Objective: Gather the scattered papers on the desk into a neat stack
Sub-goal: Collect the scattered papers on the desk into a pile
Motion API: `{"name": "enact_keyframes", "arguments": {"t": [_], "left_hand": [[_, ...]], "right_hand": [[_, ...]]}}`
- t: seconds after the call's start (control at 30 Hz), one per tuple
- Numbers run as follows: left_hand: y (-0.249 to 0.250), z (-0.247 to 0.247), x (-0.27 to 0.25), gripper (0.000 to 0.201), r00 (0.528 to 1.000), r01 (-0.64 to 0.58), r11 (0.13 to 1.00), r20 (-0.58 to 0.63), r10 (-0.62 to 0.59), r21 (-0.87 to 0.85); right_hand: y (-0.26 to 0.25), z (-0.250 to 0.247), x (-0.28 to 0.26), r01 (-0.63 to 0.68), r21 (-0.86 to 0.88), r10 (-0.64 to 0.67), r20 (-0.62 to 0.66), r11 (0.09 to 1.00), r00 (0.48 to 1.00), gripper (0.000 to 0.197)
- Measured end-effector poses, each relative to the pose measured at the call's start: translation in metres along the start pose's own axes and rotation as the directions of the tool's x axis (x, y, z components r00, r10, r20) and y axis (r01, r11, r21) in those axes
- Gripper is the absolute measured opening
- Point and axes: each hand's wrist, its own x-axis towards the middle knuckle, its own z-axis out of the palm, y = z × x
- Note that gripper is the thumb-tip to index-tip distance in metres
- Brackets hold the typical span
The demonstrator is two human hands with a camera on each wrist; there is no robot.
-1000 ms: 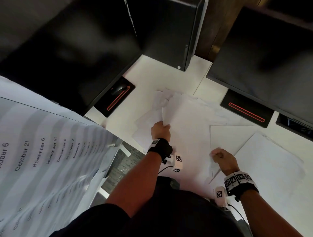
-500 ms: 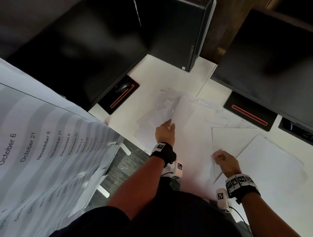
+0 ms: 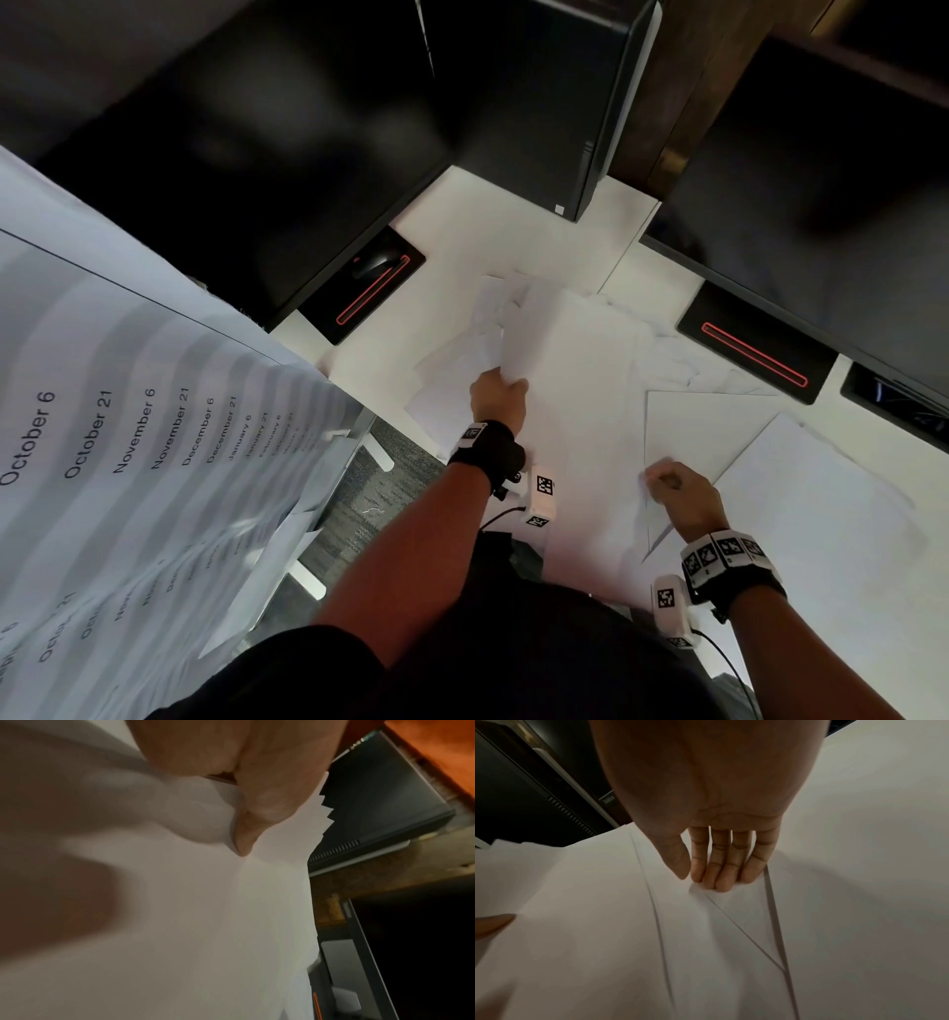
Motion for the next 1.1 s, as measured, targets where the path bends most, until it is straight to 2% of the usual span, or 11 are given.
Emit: {"name": "enact_keyframes", "arguments": {"t": [0.17, 0.3, 0.43, 0.5, 0.63, 0.7, 0.8, 0.9, 1.0, 1.07, 1.1], "left_hand": [[-0.014, -0.017, 0.01, 0.025, 0.997, 0.054, 0.998, -0.049, -0.053, 0.025], [-0.026, -0.028, 0.019, 0.031, 0.982, 0.131, 0.99, -0.145, -0.123, 0.045], [-0.034, -0.035, 0.028, 0.035, 0.958, 0.183, 0.956, -0.259, -0.122, 0.227], [-0.035, -0.039, 0.034, 0.033, 0.955, 0.205, 0.949, -0.26, -0.141, 0.24], [-0.031, -0.046, 0.042, 0.044, 0.941, 0.293, 0.94, -0.225, -0.251, 0.176], [-0.031, -0.045, 0.045, 0.048, 0.949, 0.241, 0.967, -0.228, -0.217, 0.084], [-0.028, -0.042, 0.044, 0.047, 0.962, 0.092, 0.988, -0.245, -0.119, -0.121], [-0.015, -0.042, 0.04, 0.035, 0.996, 0.005, 0.995, -0.087, -0.014, -0.103], [-0.004, -0.045, 0.043, 0.035, 0.998, -0.055, 0.993, -0.038, 0.051, -0.103], [0.001, -0.047, 0.044, 0.045, 0.998, -0.044, 0.994, -0.04, 0.04, -0.105], [0.001, -0.048, 0.045, 0.058, 0.998, -0.036, 0.99, -0.054, 0.029, -0.134]], "right_hand": [[0.002, -0.001, -0.001, 0.004, -0.016, -0.004, -0.006, 1.0, 1.0, 0.004], [0.002, 0.0, 0.001, 0.0, -0.021, 0.0, -0.002, 1.0, 1.0, 0.006], [0.003, -0.001, 0.0, -0.006, -0.03, 0.006, -0.004, 1.0, 1.0, 0.003], [0.003, -0.001, 0.001, -0.007, -0.038, 0.007, -0.003, 0.999, 1.0, 0.003], [0.001, -0.001, -0.001, 0.01, -0.051, -0.01, -0.004, 0.999, 1.0, 0.005], [-0.002, -0.002, -0.003, 0.01, -0.059, -0.01, -0.008, 0.998, 1.0, 0.004], [-0.003, -0.002, -0.003, -0.004, -0.062, 0.003, -0.01, 0.998, 1.0, 0.003], [-0.001, -0.003, -0.003, -0.018, -0.065, 0.017, -0.012, 0.998, 1.0, 0.002], [-0.002, -0.005, -0.005, -0.016, -0.069, 0.015, -0.015, 0.998, 1.0, 0.006], [-0.002, -0.007, -0.007, -0.027, -0.063, 0.026, -0.015, 0.998, 1.0, 0.007], [-0.002, -0.007, -0.008, -0.032, -0.06, 0.031, -0.014, 0.998, 0.999, 0.007]]}}
